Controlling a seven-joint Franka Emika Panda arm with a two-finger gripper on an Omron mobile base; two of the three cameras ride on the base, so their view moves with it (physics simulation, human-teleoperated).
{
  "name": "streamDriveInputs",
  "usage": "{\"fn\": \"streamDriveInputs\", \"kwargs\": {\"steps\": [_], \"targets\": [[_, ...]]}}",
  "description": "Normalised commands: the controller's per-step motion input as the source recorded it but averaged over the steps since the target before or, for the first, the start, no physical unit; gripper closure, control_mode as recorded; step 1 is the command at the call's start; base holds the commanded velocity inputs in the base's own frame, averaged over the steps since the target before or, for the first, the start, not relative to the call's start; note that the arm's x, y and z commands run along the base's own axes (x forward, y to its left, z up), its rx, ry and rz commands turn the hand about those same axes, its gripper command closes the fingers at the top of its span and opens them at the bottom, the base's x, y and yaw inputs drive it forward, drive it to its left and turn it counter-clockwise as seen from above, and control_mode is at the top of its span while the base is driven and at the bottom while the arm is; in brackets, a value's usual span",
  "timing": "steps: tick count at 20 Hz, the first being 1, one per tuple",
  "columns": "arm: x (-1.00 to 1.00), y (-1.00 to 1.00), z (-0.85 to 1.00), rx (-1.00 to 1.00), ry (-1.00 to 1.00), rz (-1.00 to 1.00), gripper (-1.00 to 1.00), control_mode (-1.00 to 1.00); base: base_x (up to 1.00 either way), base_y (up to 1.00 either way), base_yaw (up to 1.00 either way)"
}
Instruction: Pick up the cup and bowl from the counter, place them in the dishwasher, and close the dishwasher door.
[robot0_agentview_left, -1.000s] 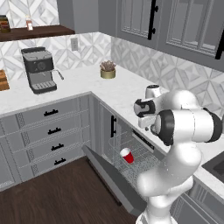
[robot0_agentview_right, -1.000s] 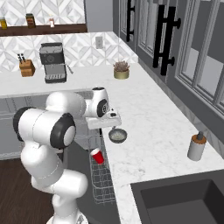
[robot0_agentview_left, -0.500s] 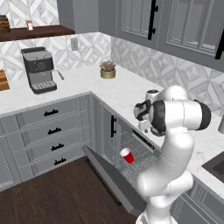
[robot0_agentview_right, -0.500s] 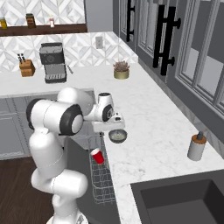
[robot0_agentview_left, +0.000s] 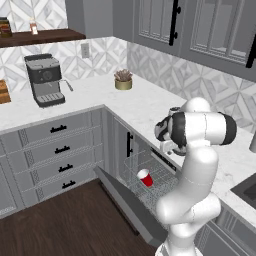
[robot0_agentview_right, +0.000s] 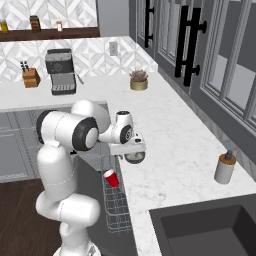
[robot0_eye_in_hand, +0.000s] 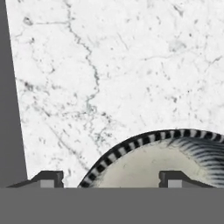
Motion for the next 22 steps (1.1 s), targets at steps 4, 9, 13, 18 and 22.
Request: {"fn": "streamDriveInputs", "kwargs": {"steps": [4, 9, 13, 18, 22], "targets": [[-0.08, 0.00, -0.08, 0.00, -0.01, 0.00, 1.00, -1.00, 0.00, 0.00, 0.00], [-0.22, 0.12, 0.00, 0.00, -0.03, 0.00, 1.00, -1.00, 0.00, 0.00, 0.00], [-0.89, 0.64, 0.27, 0.00, -0.15, 0.00, 1.00, -1.00, 0.00, 0.00, 0.00], [-0.97, 0.61, 0.38, 0.00, -0.05, 0.00, 1.00, -1.00, 0.00, 0.00, 0.00], [-0.52, 0.93, 0.08, 0.00, 0.14, 0.07, 1.00, -1.00, 0.00, 0.00, 0.00]]}}
